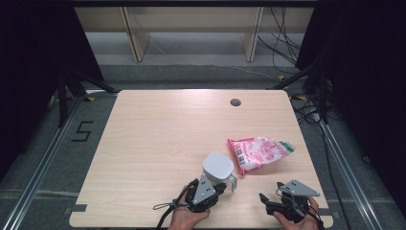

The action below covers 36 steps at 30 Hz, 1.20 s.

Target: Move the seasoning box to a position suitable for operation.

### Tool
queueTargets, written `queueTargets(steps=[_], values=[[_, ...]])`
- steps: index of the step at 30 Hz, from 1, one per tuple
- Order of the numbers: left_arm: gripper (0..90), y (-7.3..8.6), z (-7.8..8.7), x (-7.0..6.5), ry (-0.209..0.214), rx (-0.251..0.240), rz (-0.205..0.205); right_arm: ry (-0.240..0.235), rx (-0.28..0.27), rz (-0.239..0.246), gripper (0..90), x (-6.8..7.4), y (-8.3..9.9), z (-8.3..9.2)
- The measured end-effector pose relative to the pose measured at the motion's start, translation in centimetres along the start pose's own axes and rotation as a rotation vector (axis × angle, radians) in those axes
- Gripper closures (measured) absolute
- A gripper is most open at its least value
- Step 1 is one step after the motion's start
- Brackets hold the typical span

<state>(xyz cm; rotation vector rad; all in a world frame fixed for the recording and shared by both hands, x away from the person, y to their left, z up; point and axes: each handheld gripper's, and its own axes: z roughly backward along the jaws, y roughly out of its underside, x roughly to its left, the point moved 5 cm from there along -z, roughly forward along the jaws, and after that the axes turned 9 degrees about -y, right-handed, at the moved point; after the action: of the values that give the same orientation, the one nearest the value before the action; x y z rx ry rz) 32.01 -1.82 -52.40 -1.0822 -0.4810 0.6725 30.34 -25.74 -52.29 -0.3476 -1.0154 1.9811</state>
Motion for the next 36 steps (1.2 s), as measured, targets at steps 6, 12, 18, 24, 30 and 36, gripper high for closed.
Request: queueTargets(steps=[6, 12, 18, 24, 30, 36], values=[[89.1, 0.0, -0.2, 1.2, -0.037, 0.006, -0.032, 0.009, 0.001, 0.008, 23.7, -0.1, 0.0, -0.1], [89.1, -0.2, 0.1, 4.1, -0.075, 0.012, 0.004, -0.004, 0.0, 0.01, 23.6, 0.0, -0.1, 0.0], [88.7, 0.2, 0.7, 7.0, -0.118, 0.015, 0.057, -0.009, 0.018, 0.02, 23.7, -0.1, 0.0, 0.1], [83.9, 1.0, 2.6, 7.2, -0.112, -0.001, 0.081, -0.013, 0.016, 0.01, 23.6, 0.1, 0.0, 0.0], [62.5, 0.6, 2.9, 4.9, -0.043, -0.015, 0.101, 0.007, 0.009, -0.019, 23.7, 0.4, 0.0, -0.1], [58.7, 0.5, 0.3, 4.5, -0.075, 0.012, 0.096, -0.02, 0.011, 0.008, 23.4, 0.1, 0.0, 0.0]])
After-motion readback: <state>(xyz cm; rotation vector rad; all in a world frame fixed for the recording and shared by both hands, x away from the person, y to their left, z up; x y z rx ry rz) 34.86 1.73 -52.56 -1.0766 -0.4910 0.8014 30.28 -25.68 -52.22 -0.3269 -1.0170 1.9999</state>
